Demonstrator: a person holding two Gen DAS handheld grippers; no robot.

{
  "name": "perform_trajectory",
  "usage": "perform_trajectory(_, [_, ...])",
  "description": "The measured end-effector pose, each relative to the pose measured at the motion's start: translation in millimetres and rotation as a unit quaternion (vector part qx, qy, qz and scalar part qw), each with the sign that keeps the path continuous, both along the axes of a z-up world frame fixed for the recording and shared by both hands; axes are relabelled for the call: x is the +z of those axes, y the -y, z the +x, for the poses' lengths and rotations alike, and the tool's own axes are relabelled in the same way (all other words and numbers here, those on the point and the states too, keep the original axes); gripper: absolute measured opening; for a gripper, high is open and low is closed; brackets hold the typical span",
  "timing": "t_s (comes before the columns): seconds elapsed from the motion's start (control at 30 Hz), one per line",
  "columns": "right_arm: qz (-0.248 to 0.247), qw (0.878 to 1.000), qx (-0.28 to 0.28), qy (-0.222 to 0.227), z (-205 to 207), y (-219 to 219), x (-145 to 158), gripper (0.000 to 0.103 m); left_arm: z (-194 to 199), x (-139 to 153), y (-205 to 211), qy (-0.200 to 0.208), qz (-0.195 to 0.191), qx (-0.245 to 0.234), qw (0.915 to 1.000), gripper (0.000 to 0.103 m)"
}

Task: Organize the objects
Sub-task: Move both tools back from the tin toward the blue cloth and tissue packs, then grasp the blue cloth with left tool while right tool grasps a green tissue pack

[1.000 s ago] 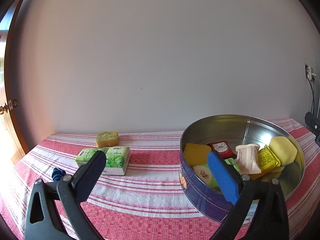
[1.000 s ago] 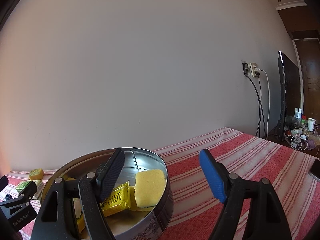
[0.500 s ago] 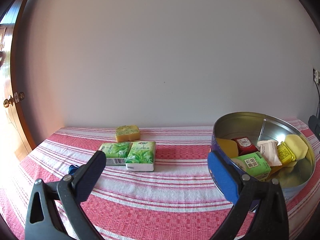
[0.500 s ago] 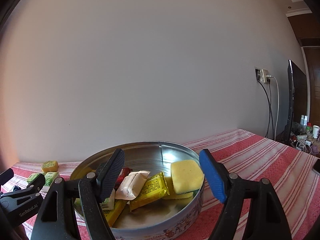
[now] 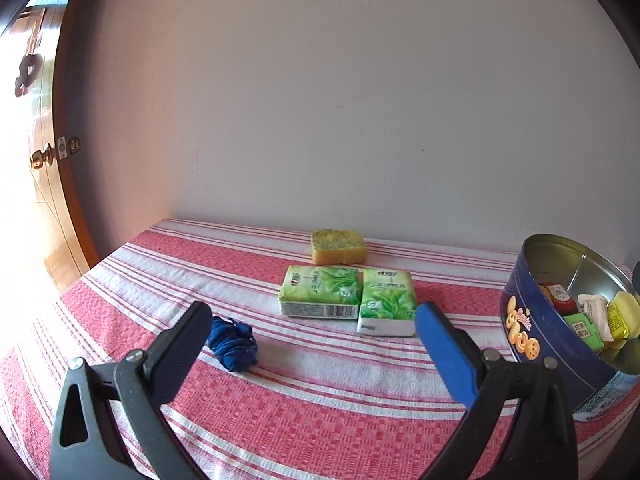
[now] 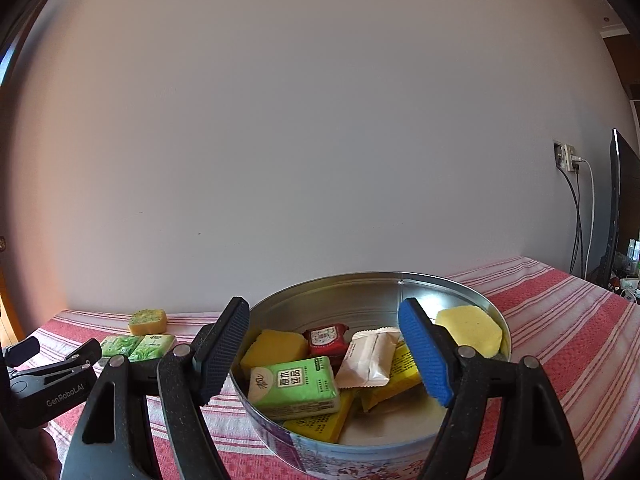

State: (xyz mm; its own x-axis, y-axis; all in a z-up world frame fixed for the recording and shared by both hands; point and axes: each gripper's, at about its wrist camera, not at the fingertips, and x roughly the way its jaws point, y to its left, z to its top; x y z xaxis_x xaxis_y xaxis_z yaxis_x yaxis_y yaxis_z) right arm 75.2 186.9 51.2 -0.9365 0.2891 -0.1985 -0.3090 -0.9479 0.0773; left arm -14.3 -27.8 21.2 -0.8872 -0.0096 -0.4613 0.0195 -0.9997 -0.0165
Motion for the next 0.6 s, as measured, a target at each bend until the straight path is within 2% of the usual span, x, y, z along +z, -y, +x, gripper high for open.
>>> perform_trajectory(0.13, [-0.003, 1.0, 0.017, 0.01, -10.1, 13.6, -1.9, 0.079, -8.7, -4.6, 22.1, 0.02, 0.0, 0.024, 0.9995, 0.102])
perform_trajectory(0.27, [-0.009, 0.999, 0.034, 0.02, -21.1, 25.4, -3.5, 0.079, -22.1, -12.8, 47.1, 0.058, 0.024, 0.045, 0.997, 0.102])
perform_trajectory(0.43, [-0.004, 0.998, 0.058, 0.033, -33.5, 44.4, -5.5, 0.079, -42.0, -27.4, 69.0, 0.112, 0.056, 0.071, 0.9896, 0.102])
perform_trajectory(0.6, [0.014, 0.996, 0.075, 0.046, -47.7, 65.6, -9.5, 0.079, -56.9, -36.3, 66.5, 0.141, 0.044, 0.072, 0.9864, 0.101])
